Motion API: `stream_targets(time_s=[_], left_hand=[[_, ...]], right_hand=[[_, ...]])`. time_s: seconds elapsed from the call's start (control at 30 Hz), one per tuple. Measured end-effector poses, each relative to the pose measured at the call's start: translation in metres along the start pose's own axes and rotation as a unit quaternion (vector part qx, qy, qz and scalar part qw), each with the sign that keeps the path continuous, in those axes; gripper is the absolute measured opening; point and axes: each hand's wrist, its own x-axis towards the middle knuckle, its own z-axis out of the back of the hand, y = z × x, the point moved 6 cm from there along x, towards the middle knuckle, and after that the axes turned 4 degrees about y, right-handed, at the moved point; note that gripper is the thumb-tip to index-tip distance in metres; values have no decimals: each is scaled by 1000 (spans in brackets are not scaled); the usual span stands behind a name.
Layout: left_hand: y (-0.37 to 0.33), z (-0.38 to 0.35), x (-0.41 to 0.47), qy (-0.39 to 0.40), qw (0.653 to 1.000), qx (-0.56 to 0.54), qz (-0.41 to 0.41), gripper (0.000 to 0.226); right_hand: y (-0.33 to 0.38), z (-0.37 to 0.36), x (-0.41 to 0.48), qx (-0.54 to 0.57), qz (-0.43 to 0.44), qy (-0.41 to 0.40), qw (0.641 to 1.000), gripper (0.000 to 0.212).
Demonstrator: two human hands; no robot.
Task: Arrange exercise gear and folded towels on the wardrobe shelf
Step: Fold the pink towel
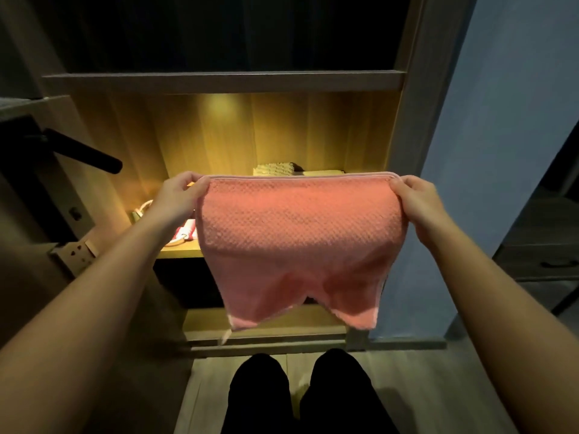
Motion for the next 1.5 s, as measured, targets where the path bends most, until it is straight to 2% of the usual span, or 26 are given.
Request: stream_targets(time_s=[0.07,0.17,0.3,0.4,0.47,0.63,0.77,0.83,1.0,1.1,1.2,1.3,1.5], left_hand=[[4,-2,2,12,1000,-27,0,20],[10,-2,1,27,999,-14,-9,19],[24,-1,0,135,990,30,18,12],[29,0,0,176,983,-30,49,13],[31,-1,1,186,978,-76,65,19],[36,-5,5,185,980,-12,78,27],[29,-6,15,107,993,-1,55,30],[29,-5,18,70,996,22,43,30],[50,-12,4,50,997,-52,25,25],[79,-24,-27,34,994,-85,56,23],[114,-40,-73,59,988,-91,108,22],[147,-49,-119,107,986,-35,122,25],[199,-57,-192,204,959,35,195,29]], right_hand=[[-4,-3,1,3,-2,18,1000,22],[-13,-10,2,11,-11,89,996,17],[-31,-17,1,52,-67,223,971,18],[-34,-19,2,99,-84,274,953,24],[-33,-20,5,113,-89,270,952,24],[-26,-18,18,76,-82,195,974,22],[-24,-23,19,52,-76,202,975,21],[-26,-23,18,42,-62,176,982,21],[-41,-23,-7,111,-18,130,985,22],[-73,-32,-42,153,-30,122,980,20],[-116,-41,-82,161,-71,124,976,19],[-160,-42,-125,139,-133,135,972,20],[-228,-44,-208,131,-264,220,930,25]])
